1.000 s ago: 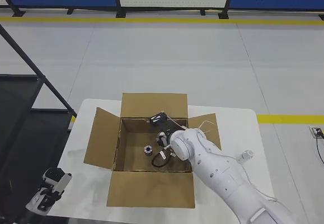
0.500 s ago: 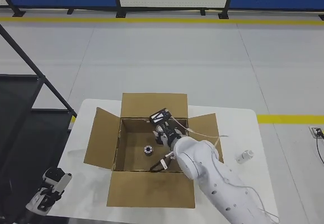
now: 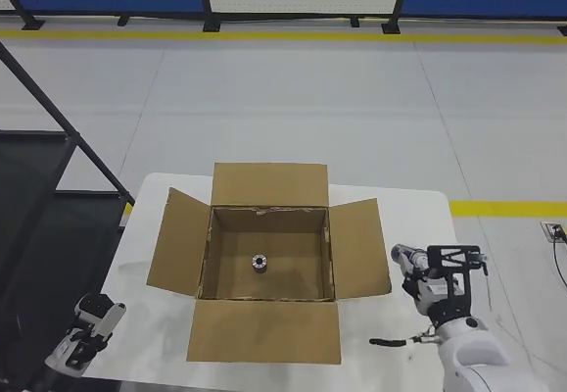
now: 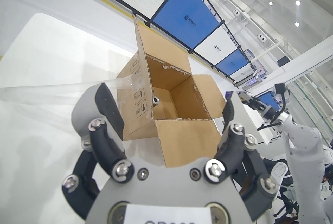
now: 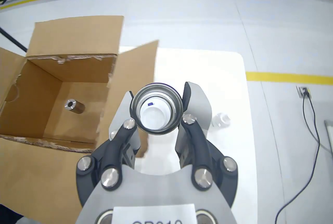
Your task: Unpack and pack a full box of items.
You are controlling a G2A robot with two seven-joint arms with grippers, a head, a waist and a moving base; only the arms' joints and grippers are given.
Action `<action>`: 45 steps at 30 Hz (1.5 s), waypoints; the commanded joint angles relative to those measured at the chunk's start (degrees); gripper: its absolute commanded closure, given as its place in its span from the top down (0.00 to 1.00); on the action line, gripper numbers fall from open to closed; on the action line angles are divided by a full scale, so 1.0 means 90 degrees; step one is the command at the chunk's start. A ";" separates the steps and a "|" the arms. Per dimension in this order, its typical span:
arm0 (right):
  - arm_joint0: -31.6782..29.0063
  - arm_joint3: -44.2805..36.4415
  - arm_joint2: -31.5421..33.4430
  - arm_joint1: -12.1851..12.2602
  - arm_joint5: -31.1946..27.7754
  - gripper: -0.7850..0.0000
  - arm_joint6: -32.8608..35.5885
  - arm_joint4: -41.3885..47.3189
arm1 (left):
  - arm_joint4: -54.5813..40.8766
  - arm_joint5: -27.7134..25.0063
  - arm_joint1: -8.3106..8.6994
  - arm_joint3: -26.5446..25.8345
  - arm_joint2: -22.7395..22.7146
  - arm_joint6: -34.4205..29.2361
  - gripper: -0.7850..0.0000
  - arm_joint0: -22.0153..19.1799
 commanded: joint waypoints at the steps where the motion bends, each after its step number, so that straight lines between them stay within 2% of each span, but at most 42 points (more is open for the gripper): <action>1: -0.0409 0.0156 0.0387 0.0014 -0.0184 0.00 -0.0096 0.0399 | 0.0000 0.0000 0.0000 0.0000 0.0000 0.0000 1.00 0.0000; 5: -0.0593 0.0826 0.0801 0.0037 -0.0374 0.00 -0.0071 0.0884 | 0.0000 0.0000 0.0000 0.0000 0.0000 0.0000 1.00 0.0000; 12: -0.0076 0.2156 0.1061 0.0071 -0.0420 0.00 -0.0106 0.1303 | 0.0000 0.0000 0.0000 0.0000 0.0000 0.0000 1.00 0.0000; 16: 0.0136 0.2530 0.1085 0.0098 -0.0526 0.00 -0.0067 0.1294 | 0.0000 0.0000 0.0000 0.0000 0.0000 0.0000 1.00 0.0000; 18: 0.0223 0.2629 0.1066 0.0111 -0.0532 0.14 -0.0013 0.1235 | 0.0000 0.0000 0.0000 0.0000 0.0000 0.0000 1.00 0.0000; 22: 0.0353 0.2757 0.1032 0.0137 -0.0532 0.27 0.0182 0.1099 | 0.0000 0.0000 0.0000 0.0000 0.0000 0.0000 1.00 0.0000; 27: 0.0466 0.2798 0.0957 0.0152 -0.0428 0.49 0.0232 0.1029 | 0.0000 0.0000 0.0000 0.0000 0.0000 0.0000 1.00 0.0000; 28: 0.0472 0.2791 0.0953 0.0153 -0.0408 0.65 0.0228 0.1016 | 0.0000 0.0000 0.0000 0.0000 0.0000 0.0000 1.00 0.0000; 29: 0.0476 0.2777 0.0939 0.0156 -0.0386 0.93 0.0236 0.0989 | 0.0000 0.0000 0.0000 0.0000 0.0000 0.0000 1.00 0.0000; 30: 0.0479 0.2747 0.0929 0.0158 -0.0321 1.00 0.0245 0.0951 | 0.0000 0.0000 0.0000 0.0000 0.0000 0.0000 1.00 0.0000; 34: 0.0440 0.2525 0.0905 0.0165 -0.0183 1.00 0.0238 0.0838 | 0.0000 0.0000 0.0000 0.0000 0.0000 0.0000 1.00 0.0000; 38: 0.0237 0.1821 0.0893 0.0160 -0.0020 1.00 -0.0118 0.0730 | 0.0000 0.0000 0.0000 0.0000 0.0000 0.0000 1.00 0.0000; 40: 0.0070 0.1202 0.0836 0.0150 -0.0006 1.00 -0.0523 0.0676 | 0.0000 0.0000 0.0000 0.0000 0.0000 0.0000 1.00 0.0000; 42: -0.0156 0.0300 0.0600 0.0131 -0.0150 1.00 -0.1302 0.0614 | 0.0000 0.0000 0.0000 0.0000 0.0000 0.0000 1.00 0.0000; 43: -0.0281 -0.0041 0.0397 0.0119 -0.0308 1.00 -0.1731 0.0651 | 0.0000 0.0000 0.0000 0.0000 0.0000 0.0000 1.00 0.0000; 45: -0.0444 -0.0447 0.0046 0.0131 -0.0825 1.00 -0.2100 0.0466 | 0.0000 0.0000 0.0000 0.0000 0.0000 0.0000 1.00 0.0000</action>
